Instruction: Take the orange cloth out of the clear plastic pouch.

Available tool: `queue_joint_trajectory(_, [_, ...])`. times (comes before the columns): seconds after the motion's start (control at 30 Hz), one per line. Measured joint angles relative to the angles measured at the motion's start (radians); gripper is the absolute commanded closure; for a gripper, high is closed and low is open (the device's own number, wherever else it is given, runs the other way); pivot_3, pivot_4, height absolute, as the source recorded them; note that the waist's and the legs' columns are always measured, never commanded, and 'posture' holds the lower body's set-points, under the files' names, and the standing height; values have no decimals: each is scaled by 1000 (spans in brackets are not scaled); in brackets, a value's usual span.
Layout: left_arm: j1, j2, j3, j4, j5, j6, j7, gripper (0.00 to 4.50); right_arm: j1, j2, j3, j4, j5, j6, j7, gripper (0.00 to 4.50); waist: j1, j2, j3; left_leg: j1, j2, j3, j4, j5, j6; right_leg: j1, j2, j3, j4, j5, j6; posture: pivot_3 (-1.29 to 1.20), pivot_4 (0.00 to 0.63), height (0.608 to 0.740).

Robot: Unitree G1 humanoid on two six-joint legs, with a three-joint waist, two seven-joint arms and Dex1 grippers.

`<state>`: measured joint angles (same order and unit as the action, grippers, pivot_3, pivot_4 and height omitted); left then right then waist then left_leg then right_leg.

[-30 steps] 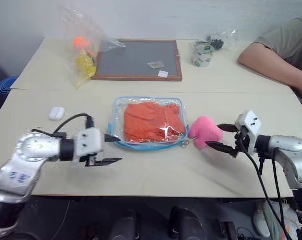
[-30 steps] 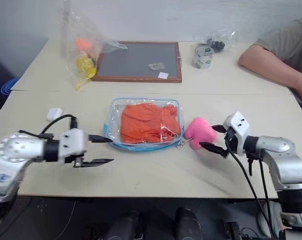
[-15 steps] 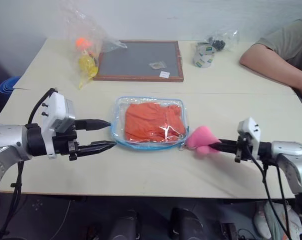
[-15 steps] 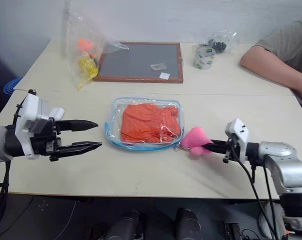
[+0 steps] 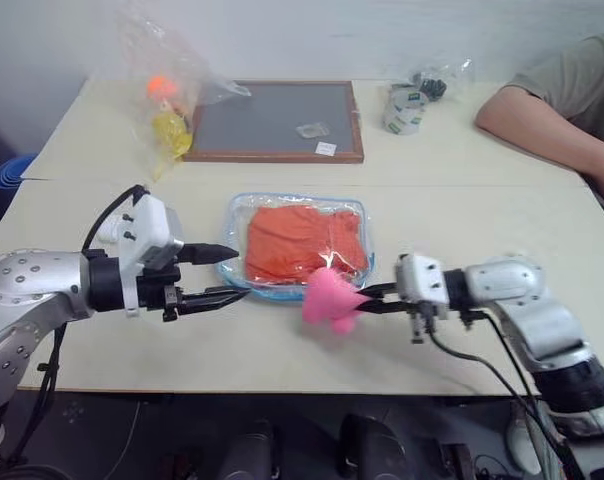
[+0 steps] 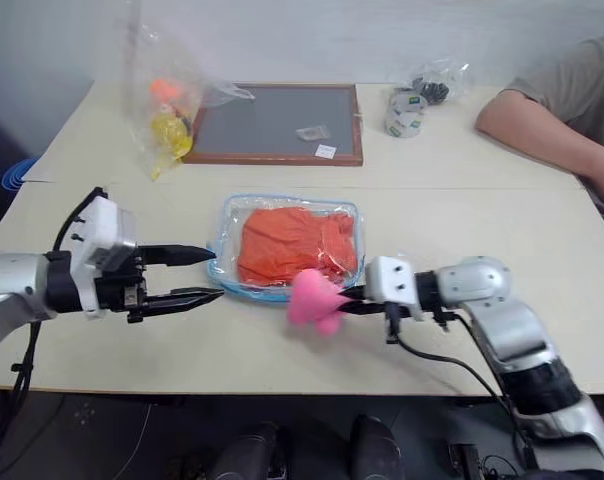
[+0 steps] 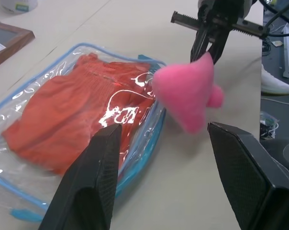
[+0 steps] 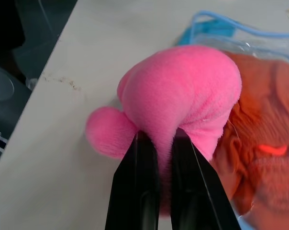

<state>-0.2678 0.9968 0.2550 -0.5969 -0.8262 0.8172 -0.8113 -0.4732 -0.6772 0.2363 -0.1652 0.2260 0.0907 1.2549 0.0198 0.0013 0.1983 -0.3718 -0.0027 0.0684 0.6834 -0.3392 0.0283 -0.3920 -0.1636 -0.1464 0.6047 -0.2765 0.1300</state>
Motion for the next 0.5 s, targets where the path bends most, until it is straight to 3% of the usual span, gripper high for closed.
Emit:
queue_joint_trajectory(0.23, [7,-48,-79,15,84,-69,3,1468,-88,58,97,116,-106,-194,27,4481,0,0,0,0,0,0,0,0,0,0,0,0,1,0,0,0,150,740])
queue_joint_trajectory(0.27, [8,-51,-91,20,103,-80,3,1468,-99,61,112,134,-117,-207,33,3847,-1,0,0,0,0,0,0,0,0,0,0,0,1,0,0,0,150,740])
queue_joint_trajectory(0.5, [11,-72,-150,21,184,-136,0,1468,-105,89,132,195,-149,-245,30,1462,-4,0,0,0,0,0,0,0,0,0,0,0,1,0,0,0,150,740])
